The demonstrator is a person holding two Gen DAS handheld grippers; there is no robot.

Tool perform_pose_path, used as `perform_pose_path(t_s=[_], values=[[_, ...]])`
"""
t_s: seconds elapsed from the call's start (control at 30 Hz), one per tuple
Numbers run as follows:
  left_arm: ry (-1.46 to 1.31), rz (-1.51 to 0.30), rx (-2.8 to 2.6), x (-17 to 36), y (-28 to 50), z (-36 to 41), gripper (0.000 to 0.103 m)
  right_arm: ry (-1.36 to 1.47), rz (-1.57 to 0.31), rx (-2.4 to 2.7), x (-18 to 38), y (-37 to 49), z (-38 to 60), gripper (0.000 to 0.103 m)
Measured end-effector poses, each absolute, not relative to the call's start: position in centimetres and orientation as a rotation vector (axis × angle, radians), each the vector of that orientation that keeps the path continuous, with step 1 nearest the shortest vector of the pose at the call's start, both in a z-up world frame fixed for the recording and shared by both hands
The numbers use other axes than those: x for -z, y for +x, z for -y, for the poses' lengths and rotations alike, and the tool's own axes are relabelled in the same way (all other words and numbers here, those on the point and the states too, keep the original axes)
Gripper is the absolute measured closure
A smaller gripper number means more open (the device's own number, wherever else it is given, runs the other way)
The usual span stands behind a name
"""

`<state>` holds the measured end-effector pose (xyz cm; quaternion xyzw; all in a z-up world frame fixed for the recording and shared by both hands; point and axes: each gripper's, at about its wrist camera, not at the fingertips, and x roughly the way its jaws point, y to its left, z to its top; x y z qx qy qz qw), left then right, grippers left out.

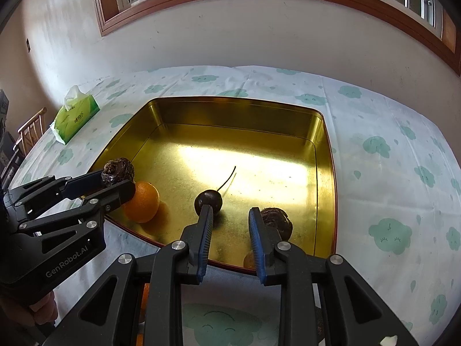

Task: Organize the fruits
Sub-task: 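Open both tools to drop the plum and sprouted fruit into the tin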

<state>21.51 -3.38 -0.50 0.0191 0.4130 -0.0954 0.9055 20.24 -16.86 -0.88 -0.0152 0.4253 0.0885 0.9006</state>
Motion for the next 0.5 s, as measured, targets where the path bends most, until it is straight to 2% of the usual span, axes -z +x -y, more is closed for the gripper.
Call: perform_pose_path(t_s=[0.17,0.27,0.43,0.5], values=[[0.034,-0.863,0.19,0.4,21.5,3.3,0.063,-0.038,-0.88,-0.178,0.8,20.2,16.8,0.077],[0.025,-0.873,0.184,0.4,21.7,3.1,0.056,-0.034,-0.882,-0.17,0.8,20.2,17.1,0.069],[0.029,-0.883,0.194,0.4,21.6,3.5,0.047,-0.026,-0.864,-0.167,0.2,19.6,17.5,0.068],[0.043,-0.873,0.178,0.3,21.3,3.7,0.046,-0.024,-0.858,-0.165,-0.1,19.2,17.6,0.068]])
